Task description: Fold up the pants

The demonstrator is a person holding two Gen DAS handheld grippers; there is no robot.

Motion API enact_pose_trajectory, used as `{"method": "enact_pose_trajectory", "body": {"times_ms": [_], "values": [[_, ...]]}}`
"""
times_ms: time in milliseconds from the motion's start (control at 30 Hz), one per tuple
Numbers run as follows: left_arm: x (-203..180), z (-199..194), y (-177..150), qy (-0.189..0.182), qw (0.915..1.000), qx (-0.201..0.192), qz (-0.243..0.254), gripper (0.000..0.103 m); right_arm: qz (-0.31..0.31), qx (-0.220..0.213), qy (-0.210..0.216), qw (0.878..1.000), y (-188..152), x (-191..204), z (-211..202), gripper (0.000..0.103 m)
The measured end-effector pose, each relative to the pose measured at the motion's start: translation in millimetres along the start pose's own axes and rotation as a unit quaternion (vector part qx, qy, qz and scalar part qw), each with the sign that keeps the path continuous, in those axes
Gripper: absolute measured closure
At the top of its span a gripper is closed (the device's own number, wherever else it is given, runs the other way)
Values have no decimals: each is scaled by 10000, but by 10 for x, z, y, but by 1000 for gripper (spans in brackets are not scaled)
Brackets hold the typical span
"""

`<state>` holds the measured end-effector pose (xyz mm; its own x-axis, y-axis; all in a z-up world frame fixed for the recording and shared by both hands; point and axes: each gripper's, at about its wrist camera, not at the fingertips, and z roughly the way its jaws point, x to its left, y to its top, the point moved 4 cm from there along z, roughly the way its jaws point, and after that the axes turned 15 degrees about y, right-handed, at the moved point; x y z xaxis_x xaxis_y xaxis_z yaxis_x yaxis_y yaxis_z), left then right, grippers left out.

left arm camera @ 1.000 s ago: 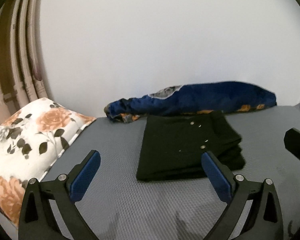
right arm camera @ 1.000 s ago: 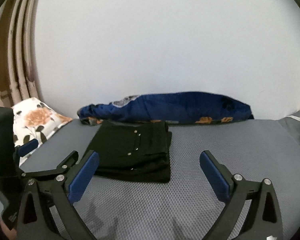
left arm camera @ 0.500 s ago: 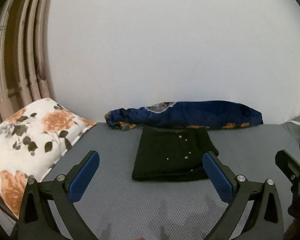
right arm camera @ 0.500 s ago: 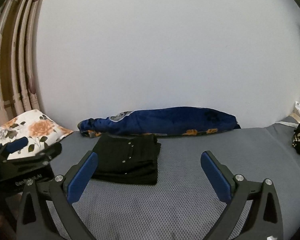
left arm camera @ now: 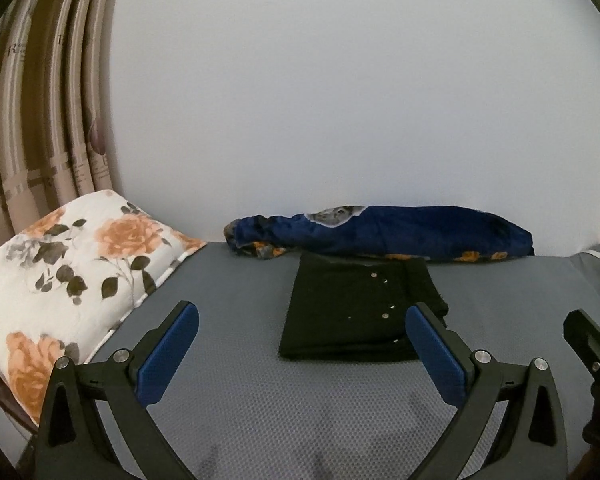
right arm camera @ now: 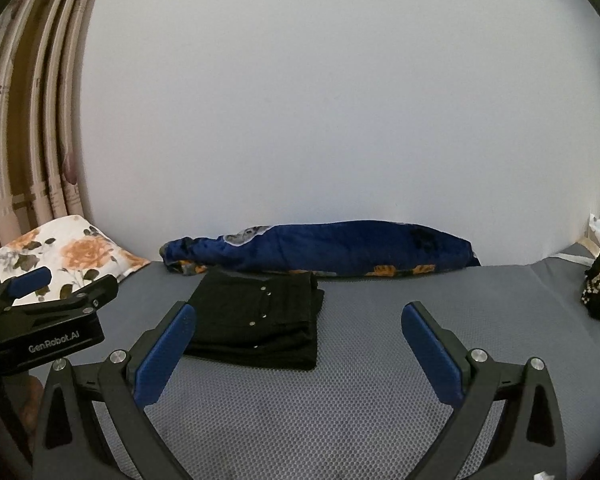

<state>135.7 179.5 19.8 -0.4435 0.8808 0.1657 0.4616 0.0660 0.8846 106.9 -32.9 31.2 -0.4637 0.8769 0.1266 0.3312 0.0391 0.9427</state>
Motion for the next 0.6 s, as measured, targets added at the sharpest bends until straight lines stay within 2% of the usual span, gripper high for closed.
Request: {"method": "enact_pose_trajectory", "body": {"times_ms": [200, 400, 533, 600], "values": [[20, 93, -22, 98, 9999, 56, 124, 0, -68, 57, 17, 10000, -12, 48, 18, 1], [156, 250, -64, 551, 9983, 89, 164, 0, -135, 173, 55, 9997, -32, 117, 105, 1], [341, 427, -88, 586, 9979, 250, 113, 0, -200, 353, 209, 9990, -46, 272, 279, 1], [480, 570, -106, 524, 9975, 478, 8, 0, -218, 524, 365, 9977, -68, 393, 408, 1]]}}
